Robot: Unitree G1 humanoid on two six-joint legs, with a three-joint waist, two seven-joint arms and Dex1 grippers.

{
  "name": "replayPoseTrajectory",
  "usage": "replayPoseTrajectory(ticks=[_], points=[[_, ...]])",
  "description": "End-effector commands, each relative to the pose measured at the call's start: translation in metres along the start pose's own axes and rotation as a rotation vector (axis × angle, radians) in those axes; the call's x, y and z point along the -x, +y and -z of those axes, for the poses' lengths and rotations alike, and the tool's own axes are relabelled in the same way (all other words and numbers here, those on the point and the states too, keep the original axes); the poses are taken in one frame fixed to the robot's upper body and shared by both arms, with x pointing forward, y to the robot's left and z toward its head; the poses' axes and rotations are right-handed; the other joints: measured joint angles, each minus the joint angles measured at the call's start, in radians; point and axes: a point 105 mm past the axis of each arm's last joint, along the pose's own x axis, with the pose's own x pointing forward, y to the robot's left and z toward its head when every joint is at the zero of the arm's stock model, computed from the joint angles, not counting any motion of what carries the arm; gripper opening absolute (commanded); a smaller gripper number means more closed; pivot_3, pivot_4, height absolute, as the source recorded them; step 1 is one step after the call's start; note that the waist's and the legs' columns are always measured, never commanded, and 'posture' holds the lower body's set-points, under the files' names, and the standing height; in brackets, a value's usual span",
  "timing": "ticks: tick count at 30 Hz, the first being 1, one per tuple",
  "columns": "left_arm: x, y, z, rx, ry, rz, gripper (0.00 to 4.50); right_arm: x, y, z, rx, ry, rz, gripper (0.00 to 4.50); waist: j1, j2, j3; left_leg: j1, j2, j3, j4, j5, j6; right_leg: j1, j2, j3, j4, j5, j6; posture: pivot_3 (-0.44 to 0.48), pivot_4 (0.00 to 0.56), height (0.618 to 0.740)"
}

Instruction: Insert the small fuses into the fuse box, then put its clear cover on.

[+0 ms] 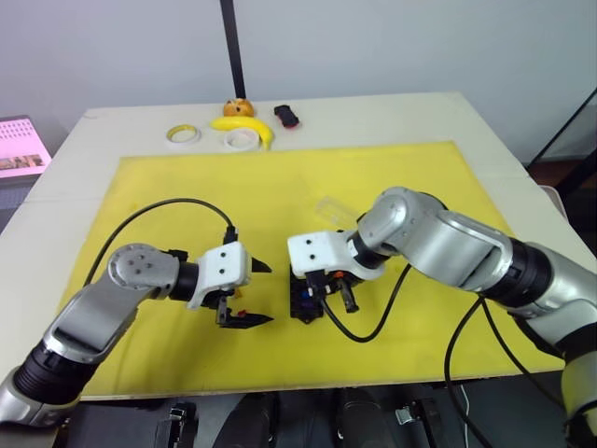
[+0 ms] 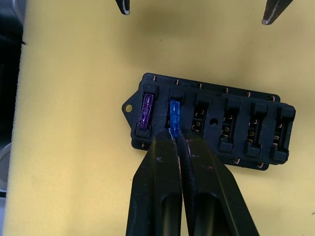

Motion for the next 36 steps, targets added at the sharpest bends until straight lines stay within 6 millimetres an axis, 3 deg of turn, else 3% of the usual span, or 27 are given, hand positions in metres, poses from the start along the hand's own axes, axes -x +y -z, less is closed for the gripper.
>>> replayPoseTrajectory(ticks=[1,7,11,18,26,30,32,36], points=[[0.003,0.002,-0.006,-0.031,-0.013,-0.014,4.41,0.003,-0.001,-0.005,0.028,-0.021,0.016,0.00,0.000,0.000,0.000,0.000,0.000,0.000,0.000,0.000,0.000,0.000,0.000,0.000,0.000,0.000,0.000,0.000,0.150,0.740],[0.002,0.002,-0.006,-0.031,-0.014,-0.013,4.41,0.004,-0.003,-0.006,0.032,-0.023,0.016,0.00,0.000,0.000,0.000,0.000,0.000,0.000,0.000,0.000,0.000,0.000,0.000,0.000,0.000,0.000,0.000,0.000,0.150,0.740],[0.002,0.002,-0.006,-0.031,-0.014,-0.012,4.50,0.005,-0.004,-0.006,0.040,-0.023,0.019,1.29,0.001,0.000,0.000,0.000,0.000,0.000,0.000,0.000,0.000,0.000,0.000,0.000,0.000,0.000,0.000,0.000,0.150,0.740],[0.002,0.002,-0.005,-0.030,-0.013,-0.012,4.50,0.009,-0.006,-0.008,0.027,-0.035,0.023,1.29,0.002,0.000,0.000,0.000,0.000,0.000,0.000,0.000,0.000,0.000,0.000,0.000,0.000,0.000,0.000,0.000,0.150,0.740],[0.003,0.005,-0.004,-0.033,-0.009,-0.022,4.50,0.035,-0.005,-0.015,0.049,-0.145,0.030,1.29,0.004,0.000,0.000,0.000,0.000,0.000,0.000,0.000,0.000,0.000,0.000,0.000,0.000,0.000,0.000,0.000,0.150,0.740],[0.005,0.009,-0.004,-0.036,-0.007,-0.035,4.50,0.044,-0.011,-0.018,0.018,-0.289,0.090,1.29,0.004,0.000,0.000,0.000,0.000,0.000,0.000,0.000,0.000,0.000,0.000,0.000,0.000,0.000,0.000,0.000,0.150,0.740],[0.006,0.010,-0.004,-0.036,-0.008,-0.042,4.50,0.043,-0.017,-0.011,-0.019,-0.329,0.140,1.29,0.004,0.000,0.000,0.000,0.000,0.000,0.000,0.000,0.000,0.000,0.000,0.000,0.000,0.000,0.000,0.000,0.150,0.740],[0.006,0.010,-0.004,-0.037,-0.013,-0.044,4.50,0.040,0.002,-0.006,0.037,-0.522,0.061,1.29,0.007,-0.001,0.000,0.000,0.000,0.000,0.000,0.000,0.000,0.001,0.000,0.000,-0.001,0.000,0.000,0.000,0.150,0.740]])
